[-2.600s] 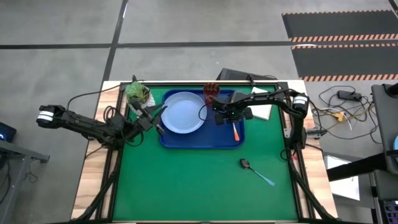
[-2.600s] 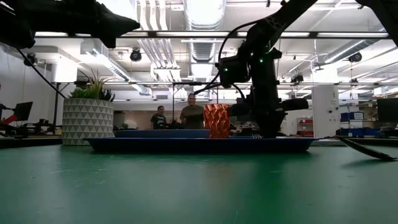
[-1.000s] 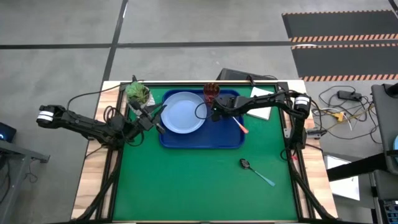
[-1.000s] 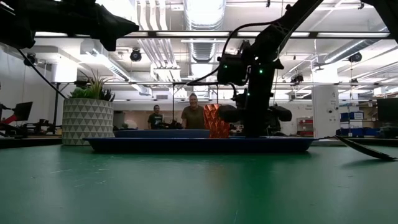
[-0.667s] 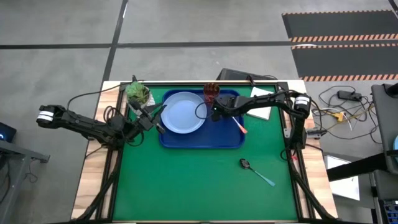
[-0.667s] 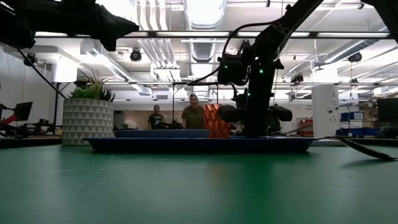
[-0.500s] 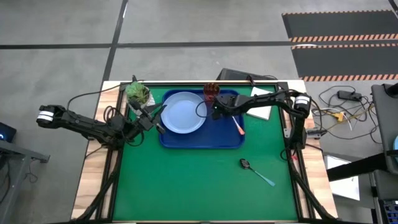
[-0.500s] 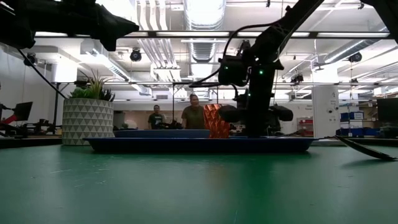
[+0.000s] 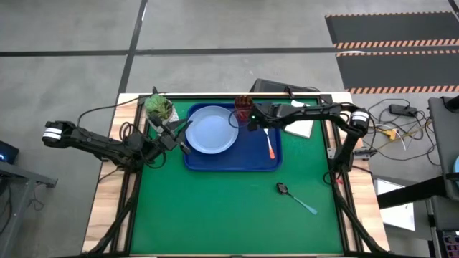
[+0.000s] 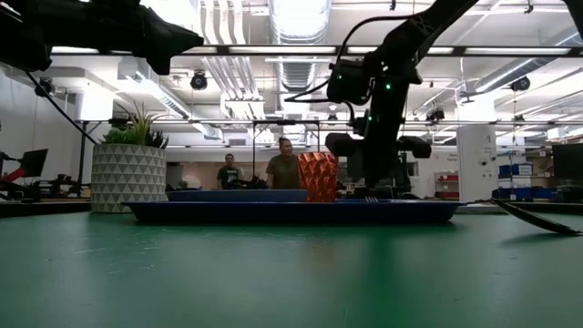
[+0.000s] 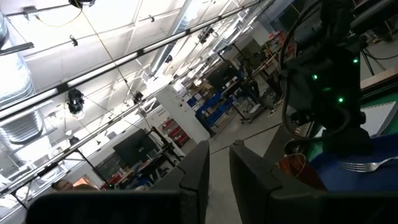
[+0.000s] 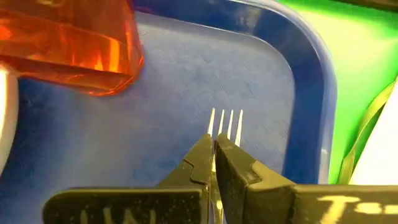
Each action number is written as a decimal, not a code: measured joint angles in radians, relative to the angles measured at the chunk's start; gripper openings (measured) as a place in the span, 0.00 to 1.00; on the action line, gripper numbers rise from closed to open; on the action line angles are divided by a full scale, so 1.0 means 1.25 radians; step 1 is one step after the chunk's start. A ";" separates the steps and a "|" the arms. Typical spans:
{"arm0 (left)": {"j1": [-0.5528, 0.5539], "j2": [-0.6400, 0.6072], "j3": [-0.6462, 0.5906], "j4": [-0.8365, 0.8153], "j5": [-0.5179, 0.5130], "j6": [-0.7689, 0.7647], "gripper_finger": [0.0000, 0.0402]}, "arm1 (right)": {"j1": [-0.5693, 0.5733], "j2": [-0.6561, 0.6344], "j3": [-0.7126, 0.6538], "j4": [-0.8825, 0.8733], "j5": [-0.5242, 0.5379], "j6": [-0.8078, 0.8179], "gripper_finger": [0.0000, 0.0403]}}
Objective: Pick and place plate/cup/fork/spoon on tray
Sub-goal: Put the orange fork on the blue tray to the right of the blue plate
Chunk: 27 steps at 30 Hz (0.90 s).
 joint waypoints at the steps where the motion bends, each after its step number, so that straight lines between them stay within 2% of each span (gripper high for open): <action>1: 0.000 0.000 0.000 0.000 0.000 0.000 0.11 | 0.001 0.000 0.000 0.000 0.000 -0.007 0.02; 14: 0.000 0.000 0.000 0.000 0.000 0.000 0.11 | 0.018 0.070 -0.001 0.048 0.003 -0.007 0.02; 27: 0.000 0.000 0.000 0.000 0.000 0.000 0.11 | 0.007 0.074 -0.001 0.035 0.042 -0.016 0.02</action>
